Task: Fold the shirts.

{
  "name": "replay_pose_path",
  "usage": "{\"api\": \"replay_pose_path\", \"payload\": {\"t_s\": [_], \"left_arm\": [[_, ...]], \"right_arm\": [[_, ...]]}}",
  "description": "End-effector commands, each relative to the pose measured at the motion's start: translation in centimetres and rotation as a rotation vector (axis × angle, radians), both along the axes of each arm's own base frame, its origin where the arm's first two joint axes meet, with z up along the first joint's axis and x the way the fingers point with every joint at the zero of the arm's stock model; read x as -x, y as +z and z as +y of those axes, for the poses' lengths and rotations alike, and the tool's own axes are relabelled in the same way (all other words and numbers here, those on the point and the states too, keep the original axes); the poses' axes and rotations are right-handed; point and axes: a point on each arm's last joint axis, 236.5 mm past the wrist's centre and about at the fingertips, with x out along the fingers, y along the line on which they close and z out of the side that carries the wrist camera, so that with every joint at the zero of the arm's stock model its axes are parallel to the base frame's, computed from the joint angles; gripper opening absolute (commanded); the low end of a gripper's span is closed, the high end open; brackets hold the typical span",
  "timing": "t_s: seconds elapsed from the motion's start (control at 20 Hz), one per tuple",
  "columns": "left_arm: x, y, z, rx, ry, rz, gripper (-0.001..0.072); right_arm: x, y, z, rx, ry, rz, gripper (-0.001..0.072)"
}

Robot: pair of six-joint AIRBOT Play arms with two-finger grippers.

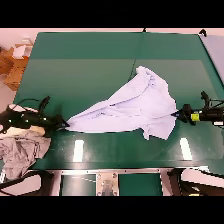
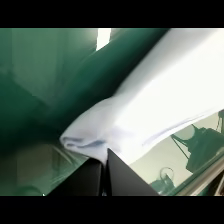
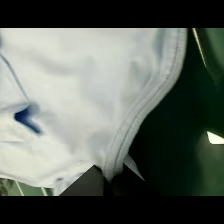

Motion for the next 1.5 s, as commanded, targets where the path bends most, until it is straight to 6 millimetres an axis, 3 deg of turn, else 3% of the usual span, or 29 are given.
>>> {"api": "replay_pose_path", "payload": {"t_s": [0.0,0.05,0.15,0.25,0.35,0.45,0.5,0.55,0.6,0.7,1.05,1.15,1.3,1.4,1.45], "left_arm": [[-3.8,8.9,-1.4,0.107,-0.018,-0.174,0.0021],[-5.7,14.2,-2.0,0.144,-0.013,-0.314,0.0021],[-8.1,28.7,-3.2,0.226,0.008,-0.691,0.0021],[-6.7,43.8,-3.8,0.234,0.037,-1.094,0.0022],[-1.8,57.0,-3.7,0.187,0.102,-1.453,0.0022],[4.3,65.8,-4.1,0.156,0.138,-1.724,0.0022],[7.2,68.8,-4.2,0.134,0.161,-1.815,0.0023],[9.1,70.4,-4.2,0.120,0.186,-1.852,0.0022],[9.9,71.2,-3.8,0.100,0.230,-1.855,0.0022],[9.5,70.9,-3.2,0.104,0.281,-1.794,0.0022],[6.5,67.7,-1.2,-0.010,0.351,-1.631,0.0022],[5.0,65.4,-1.2,-0.030,0.326,-1.548,0.0023],[0.9,59.7,-0.5,-0.039,0.309,-1.363,0.0023],[-2.9,54.3,0.3,-0.057,0.286,-1.224,0.0022],[-5.2,51.1,0.8,-0.059,0.275,-1.146,0.0023]], "right_arm": [[-3.3,9.5,2.7,-0.191,0.044,-0.225,0.0016],[-4.7,14.5,3.1,-0.236,0.052,-0.354,0.0016],[-6.3,27.2,3.8,-0.277,0.057,-0.685,0.0016],[-5.4,39.3,4.6,-0.234,0.056,-0.987,0.0016],[-2.9,48.8,5.8,-0.088,0.053,-1.237,0.0017],[0.9,56.6,6.8,0.074,0.017,-1.453,0.0017],[3.1,60.0,7.4,0.162,0.000,-1.552,0.0016],[5.1,62.4,8.0,0.230,-0.020,-1.620,0.0017],[6.9,64.4,8.6,0.283,-0.045,-1.666,0.0017],[8.9,66.3,9.5,0.366,-0.068,-1.711,0.0017],[9.5,66.7,9.8,0.409,-0.078,-1.720,0.0017],[8.5,65.6,8.8,0.436,-0.088,-1.675,0.0017],[5.8,62.3,5.8,0.413,-0.118,-1.552,0.0017],[2.8,58.5,3.5,0.360,-0.141,-1.441,0.0018],[0.6,55.6,2.7,0.333,-0.133,-1.375,0.0017]]}}
